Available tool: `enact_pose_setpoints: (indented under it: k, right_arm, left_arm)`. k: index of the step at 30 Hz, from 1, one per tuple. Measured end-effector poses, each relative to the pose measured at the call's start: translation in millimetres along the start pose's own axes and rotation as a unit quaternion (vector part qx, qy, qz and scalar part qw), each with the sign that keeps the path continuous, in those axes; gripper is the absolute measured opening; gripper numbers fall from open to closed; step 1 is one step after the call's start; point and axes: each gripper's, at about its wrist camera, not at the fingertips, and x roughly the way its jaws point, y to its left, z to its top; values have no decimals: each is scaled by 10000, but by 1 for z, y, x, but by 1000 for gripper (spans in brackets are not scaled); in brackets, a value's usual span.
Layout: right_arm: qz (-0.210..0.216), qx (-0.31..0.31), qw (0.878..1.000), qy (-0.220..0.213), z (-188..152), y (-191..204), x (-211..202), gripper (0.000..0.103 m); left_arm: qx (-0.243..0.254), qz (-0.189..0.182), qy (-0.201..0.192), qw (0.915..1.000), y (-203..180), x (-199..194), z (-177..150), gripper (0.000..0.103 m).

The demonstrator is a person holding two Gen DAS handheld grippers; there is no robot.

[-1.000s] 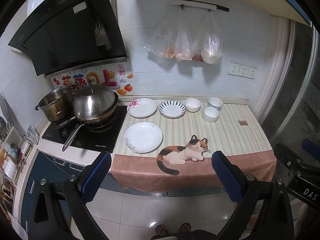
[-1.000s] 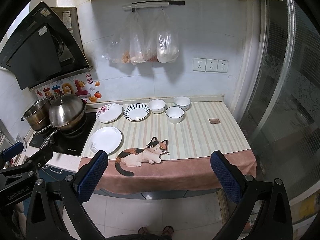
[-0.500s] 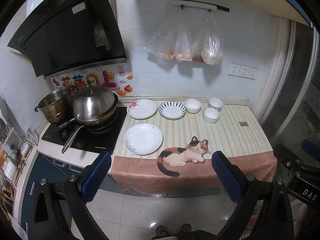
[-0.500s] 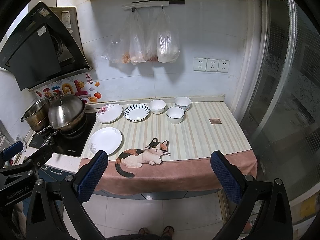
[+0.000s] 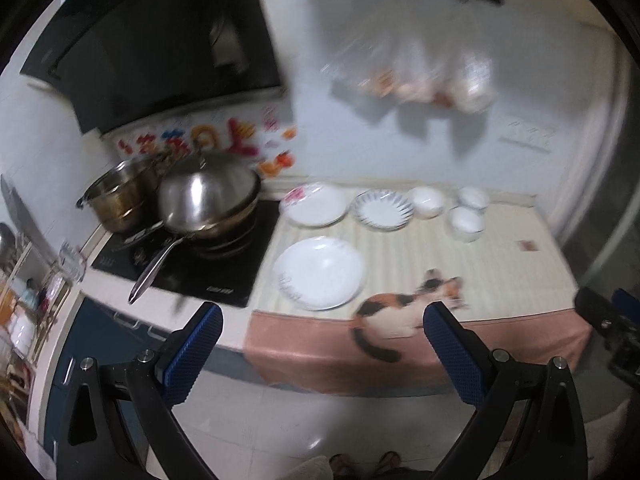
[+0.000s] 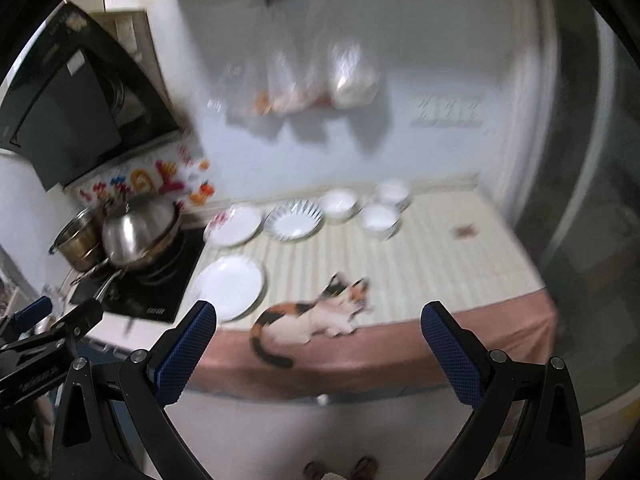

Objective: Organize plates and bowls
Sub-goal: 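Lower both tools onto the grey-floral white plate rim and close them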

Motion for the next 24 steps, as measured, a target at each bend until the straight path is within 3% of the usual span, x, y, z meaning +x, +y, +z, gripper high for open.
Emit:
enact_pose_setpoints:
  k: [5,15,20,24]
  right_arm:
    - [476,92,9972,572,-6,16,100,103]
    - [984,-180,9780,1830,9,50,329,103]
    - [1170,-477,9601,2496,22,75,442,101]
    - [1220,-556,9444,3003,20,85,508,94]
  left_arm:
    - [-292,530,474,9970,39,81,-2,103]
    - [-888,862,1519,9806,98,259,17,102]
    - [-1147,601,2185,9672,113,344,21,98]
    - [-1201,295,2743,9537,116,401,16,84]
